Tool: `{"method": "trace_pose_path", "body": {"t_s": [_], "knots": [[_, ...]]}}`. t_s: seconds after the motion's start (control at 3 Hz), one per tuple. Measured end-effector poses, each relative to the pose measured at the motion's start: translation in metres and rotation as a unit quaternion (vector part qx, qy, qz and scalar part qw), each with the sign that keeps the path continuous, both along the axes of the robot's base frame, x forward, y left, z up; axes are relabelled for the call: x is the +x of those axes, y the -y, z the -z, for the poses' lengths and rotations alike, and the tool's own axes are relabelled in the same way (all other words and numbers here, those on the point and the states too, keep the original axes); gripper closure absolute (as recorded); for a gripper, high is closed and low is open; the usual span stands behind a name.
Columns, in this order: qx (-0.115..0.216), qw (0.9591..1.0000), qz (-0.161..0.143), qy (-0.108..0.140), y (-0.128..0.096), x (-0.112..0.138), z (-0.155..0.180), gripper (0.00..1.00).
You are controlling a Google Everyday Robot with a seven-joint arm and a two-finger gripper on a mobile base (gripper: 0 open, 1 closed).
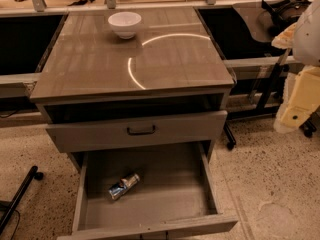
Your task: Pick redbull can from middle drawer and place on counter
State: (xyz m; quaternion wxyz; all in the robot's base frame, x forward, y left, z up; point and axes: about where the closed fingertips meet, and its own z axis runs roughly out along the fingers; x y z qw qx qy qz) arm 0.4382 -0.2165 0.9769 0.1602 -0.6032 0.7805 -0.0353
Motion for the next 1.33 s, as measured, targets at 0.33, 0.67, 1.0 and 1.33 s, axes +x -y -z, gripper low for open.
{"method": "trace_pose_path", "body": {"t_s": [0.33, 0.67, 1.0, 1.33], "knots": [[0.000, 1.0000, 0.000, 0.000, 0.000, 0.000, 0.000, 0.00], [0.017, 0.9996, -0.017, -0.016, -0.013, -0.004, 0.020, 0.00], [0.037, 0.9972, -0.049, -0.042, -0.044, -0.016, 0.060, 0.00], [0.073, 0.9904, -0.083, -0.083, -0.087, -0.034, 0.117, 0.00]]}}
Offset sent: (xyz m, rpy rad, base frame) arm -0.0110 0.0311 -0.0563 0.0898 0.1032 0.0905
